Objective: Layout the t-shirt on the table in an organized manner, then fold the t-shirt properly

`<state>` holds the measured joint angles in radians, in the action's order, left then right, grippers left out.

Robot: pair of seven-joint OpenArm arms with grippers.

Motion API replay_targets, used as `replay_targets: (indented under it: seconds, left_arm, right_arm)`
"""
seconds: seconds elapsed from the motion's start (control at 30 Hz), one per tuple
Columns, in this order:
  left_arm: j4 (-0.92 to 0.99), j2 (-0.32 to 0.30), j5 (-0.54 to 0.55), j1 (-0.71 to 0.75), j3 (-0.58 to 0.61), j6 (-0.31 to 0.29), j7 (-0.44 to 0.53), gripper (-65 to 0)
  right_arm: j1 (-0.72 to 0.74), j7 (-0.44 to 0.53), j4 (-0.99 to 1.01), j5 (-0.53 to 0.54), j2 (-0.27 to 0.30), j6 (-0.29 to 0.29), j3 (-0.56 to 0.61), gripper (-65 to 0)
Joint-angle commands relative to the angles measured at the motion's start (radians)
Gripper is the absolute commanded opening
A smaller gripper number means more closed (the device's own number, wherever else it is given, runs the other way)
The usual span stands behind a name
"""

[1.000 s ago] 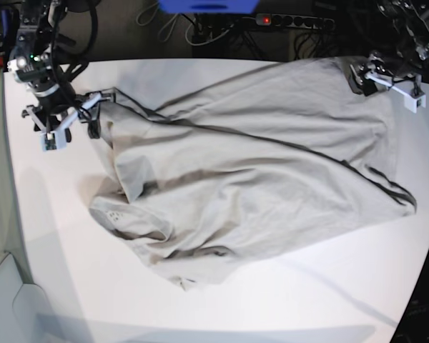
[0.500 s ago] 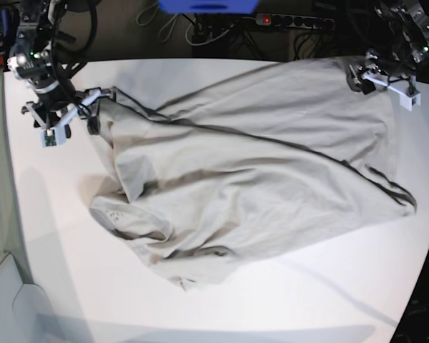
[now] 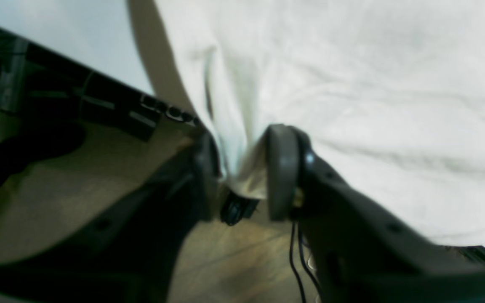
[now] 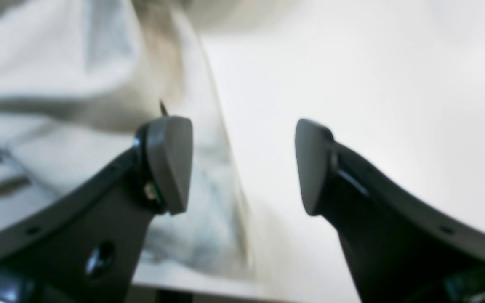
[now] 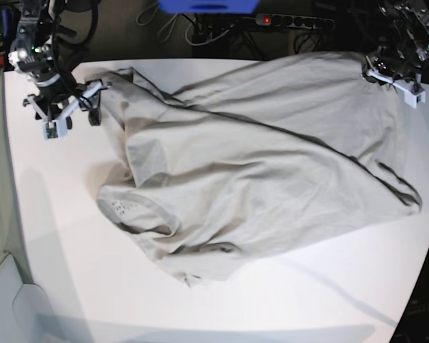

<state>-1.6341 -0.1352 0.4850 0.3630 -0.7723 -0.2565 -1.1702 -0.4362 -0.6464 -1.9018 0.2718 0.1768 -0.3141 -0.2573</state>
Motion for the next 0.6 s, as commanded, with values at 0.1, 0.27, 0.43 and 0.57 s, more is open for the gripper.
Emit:
replay_targets:
  seconds: [0.1,0.27,0.43,0.57]
  left_arm:
    - [-0.005,-0.005,-0.001,-0.009,0.006,-0.005,0.04,-60.0]
    - [-0.005,-0.005,-0.001,-0.011,0.006,-0.005,0.039,-64.7]
    - [-0.051,-0.002,-0.001,-0.02,0.004,-0.005,0.039,-64.9]
    - [-0.108,0.001,-0.001,-0.022,0.004,-0.005,0.039,-64.9]
  right_arm:
    - [-0.029,0.023,-0.02,0.01,0.008,0.002,-0.001,-26.5]
    - [-0.069,0.023,-0.02,0.01,-0.016,0.002,0.0,-26.5]
    - [-0.091,0.023,-0.018,0.01,-0.043,-0.087,0.014,-26.6]
    - [-0.103,0.023,-0.015,0.008,-0.05,-0.127,0.014,-26.6]
